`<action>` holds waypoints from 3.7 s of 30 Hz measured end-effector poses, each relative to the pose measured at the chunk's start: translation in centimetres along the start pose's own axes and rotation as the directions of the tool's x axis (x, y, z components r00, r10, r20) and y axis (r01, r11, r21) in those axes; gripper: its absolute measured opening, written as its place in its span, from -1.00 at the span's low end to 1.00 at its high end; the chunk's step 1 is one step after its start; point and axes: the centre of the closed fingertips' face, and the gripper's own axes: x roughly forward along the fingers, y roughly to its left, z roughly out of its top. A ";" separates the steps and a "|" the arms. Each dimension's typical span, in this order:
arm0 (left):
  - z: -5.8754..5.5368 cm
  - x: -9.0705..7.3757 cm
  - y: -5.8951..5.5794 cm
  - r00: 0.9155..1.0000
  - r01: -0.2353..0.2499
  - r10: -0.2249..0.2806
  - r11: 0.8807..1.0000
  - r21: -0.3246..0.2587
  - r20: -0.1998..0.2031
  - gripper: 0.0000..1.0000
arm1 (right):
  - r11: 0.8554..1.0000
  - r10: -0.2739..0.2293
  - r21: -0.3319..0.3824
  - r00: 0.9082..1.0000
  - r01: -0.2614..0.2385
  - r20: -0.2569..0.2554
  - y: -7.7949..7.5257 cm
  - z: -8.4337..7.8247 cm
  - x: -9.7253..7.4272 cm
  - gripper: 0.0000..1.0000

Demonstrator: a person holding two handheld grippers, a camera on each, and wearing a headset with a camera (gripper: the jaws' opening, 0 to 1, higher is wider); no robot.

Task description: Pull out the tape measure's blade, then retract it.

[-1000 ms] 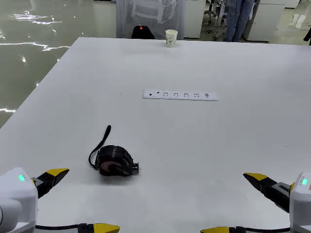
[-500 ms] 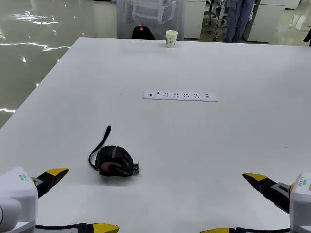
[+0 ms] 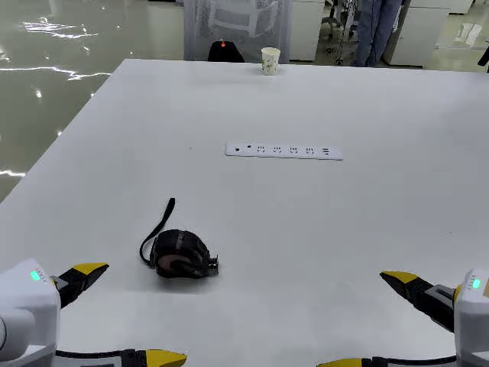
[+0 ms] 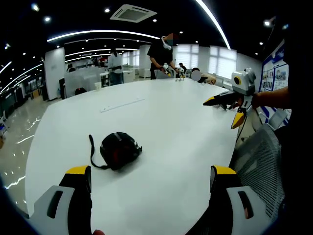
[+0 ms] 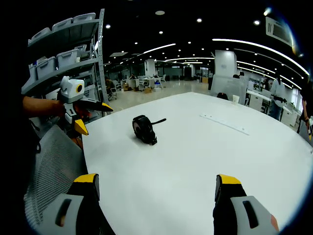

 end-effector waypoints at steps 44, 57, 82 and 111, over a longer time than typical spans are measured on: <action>0.5 2.8 3.0 0.996 0.075 -0.071 0.995 0.066 -0.060 0.98 | 0.982 0.149 -0.106 0.984 -0.159 -0.095 -2.8 0.6 4.1 0.89; 0.2 4.0 4.0 0.990 0.111 -0.102 0.990 0.086 -0.101 0.98 | 0.969 0.191 -0.135 0.975 -0.206 -0.113 -3.5 1.4 6.3 0.86; 0.7 6.6 5.3 0.967 0.210 -0.178 0.961 0.179 -0.182 0.85 | 0.938 0.262 -0.190 0.952 -0.290 -0.160 -3.4 2.8 11.2 0.66; -0.3 9.3 6.9 0.906 0.358 -0.254 0.887 0.292 -0.340 0.19 | 0.884 0.315 -0.276 0.918 -0.376 -0.241 -2.9 3.2 16.6 0.21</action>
